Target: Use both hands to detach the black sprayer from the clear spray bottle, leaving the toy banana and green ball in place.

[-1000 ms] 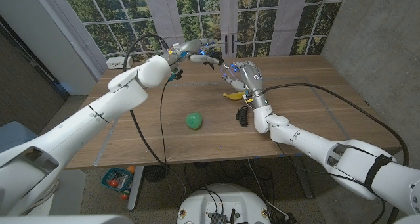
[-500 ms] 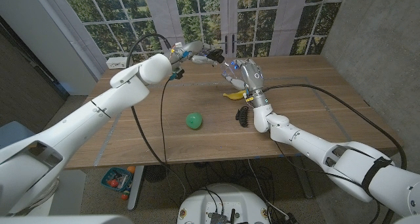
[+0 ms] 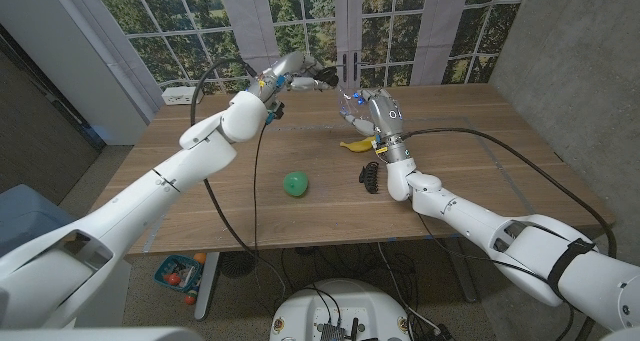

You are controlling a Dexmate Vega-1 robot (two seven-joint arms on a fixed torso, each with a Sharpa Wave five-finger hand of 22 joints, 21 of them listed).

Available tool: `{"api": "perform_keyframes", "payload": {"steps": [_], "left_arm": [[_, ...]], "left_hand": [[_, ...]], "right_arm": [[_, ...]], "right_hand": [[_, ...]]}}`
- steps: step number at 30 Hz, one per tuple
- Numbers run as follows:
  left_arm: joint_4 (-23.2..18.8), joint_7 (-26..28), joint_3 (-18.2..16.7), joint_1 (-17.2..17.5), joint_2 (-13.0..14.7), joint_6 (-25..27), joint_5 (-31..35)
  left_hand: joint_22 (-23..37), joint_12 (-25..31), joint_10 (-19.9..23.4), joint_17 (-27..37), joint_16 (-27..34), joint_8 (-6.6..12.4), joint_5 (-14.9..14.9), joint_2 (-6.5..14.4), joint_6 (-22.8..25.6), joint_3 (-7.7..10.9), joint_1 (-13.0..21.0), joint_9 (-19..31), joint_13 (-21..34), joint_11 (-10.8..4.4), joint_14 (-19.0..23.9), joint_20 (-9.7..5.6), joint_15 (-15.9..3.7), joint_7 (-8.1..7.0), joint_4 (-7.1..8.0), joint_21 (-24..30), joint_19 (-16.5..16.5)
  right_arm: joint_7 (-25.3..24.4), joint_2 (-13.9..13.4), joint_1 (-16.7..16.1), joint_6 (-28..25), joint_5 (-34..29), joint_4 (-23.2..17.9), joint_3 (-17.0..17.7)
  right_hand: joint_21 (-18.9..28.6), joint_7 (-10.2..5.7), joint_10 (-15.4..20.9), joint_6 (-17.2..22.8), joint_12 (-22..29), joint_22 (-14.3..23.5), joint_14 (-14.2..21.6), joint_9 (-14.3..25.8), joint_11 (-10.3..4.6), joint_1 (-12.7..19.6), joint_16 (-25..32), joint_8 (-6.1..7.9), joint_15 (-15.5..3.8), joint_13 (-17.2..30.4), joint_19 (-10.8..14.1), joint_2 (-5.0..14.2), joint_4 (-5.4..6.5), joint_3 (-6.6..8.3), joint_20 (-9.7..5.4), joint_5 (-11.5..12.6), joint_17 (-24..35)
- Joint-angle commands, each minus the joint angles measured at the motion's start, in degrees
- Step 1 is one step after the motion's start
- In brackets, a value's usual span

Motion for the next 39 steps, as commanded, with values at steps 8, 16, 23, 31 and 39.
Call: {"api": "perform_keyframes", "payload": {"steps": [8,16,23,31,39], "left_arm": [[-0.63,13.64,-2.35,4.48,-3.25,-2.36,5.52],[-0.24,22.08,-4.24,7.05,-5.66,-4.25,7.80],[-0.79,27.76,-5.77,9.46,-7.10,-4.89,9.71],[-2.62,29.12,-6.16,11.50,-6.86,-1.99,12.66],[-5.00,30.03,-5.89,13.87,-6.44,2.71,16.55]], "left_hand": [[0.20,0.62,11.97,0.13,-0.07,3.38,0.51,3.58,5.81,0.06,5.18,2.56,0.78,-9.96,0.01,-3.39,-7.18,-3.39,1.12,0.95,-0.26],[0.25,0.66,12.22,0.14,-0.06,3.66,0.54,3.50,5.94,-0.22,5.39,2.88,1.06,-9.95,0.14,-3.69,-7.19,-3.78,1.24,1.33,-0.44],[0.29,0.70,12.49,0.17,-0.01,3.86,0.54,3.43,5.98,-0.58,5.54,3.10,1.37,-9.96,0.39,-3.82,-7.19,-3.91,1.37,1.80,-0.57],[0.32,0.62,12.49,0.16,-0.06,3.91,0.53,3.37,5.84,-0.90,5.72,3.21,1.68,-9.93,0.49,-3.90,-7.19,-4.03,1.43,2.27,-0.76],[0.34,0.49,12.45,0.14,-0.14,3.87,0.51,3.38,5.65,-1.19,5.85,3.21,1.94,-9.94,0.51,-3.96,-7.19,-4.18,1.52,2.73,-0.95]], "right_arm": [[0.66,-0.69,1.48,1.11,7.01,1.82,-2.82],[4.78,-1.96,0.97,2.91,14.17,0.00,-2.66],[8.21,-2.75,-0.13,2.49,18.47,-2.12,-1.55],[10.86,-3.73,-1.78,-0.05,21.21,-5.17,-0.02],[12.11,-5.02,-3.71,-2.35,22.53,-8.37,1.47]], "right_hand": [[0.83,-10.11,10.01,10.75,-0.21,0.15,0.79,0.14,-9.42,10.43,-0.34,0.40,-7.28,0.24,0.05,11.02,0.98,1.48,-9.03,0.24,0.42],[1.19,-9.98,10.21,10.96,-0.46,0.11,1.09,-0.24,-9.43,10.61,-0.47,0.22,-7.31,0.01,0.18,11.15,0.86,1.59,-8.80,0.21,0.73],[1.81,-9.62,10.93,11.41,-1.08,0.07,1.78,-1.06,-9.32,10.96,-0.32,-0.12,-7.31,-1.13,0.65,11.25,0.59,1.73,-7.82,0.07,1.26],[2.70,-9.28,12.40,11.69,-1.94,-0.04,2.00,-2.25,-9.22,11.02,-0.68,-0.79,-6.97,-3.17,1.25,11.02,0.33,1.83,-6.05,-0.29,1.60],[3.15,-9.25,12.96,12.11,-2.57,-0.14,1.78,-3.06,-8.88,11.03,-1.28,-1.12,-6.85,-4.39,1.43,10.81,0.11,2.01,-5.53,-0.58,1.50]]}}
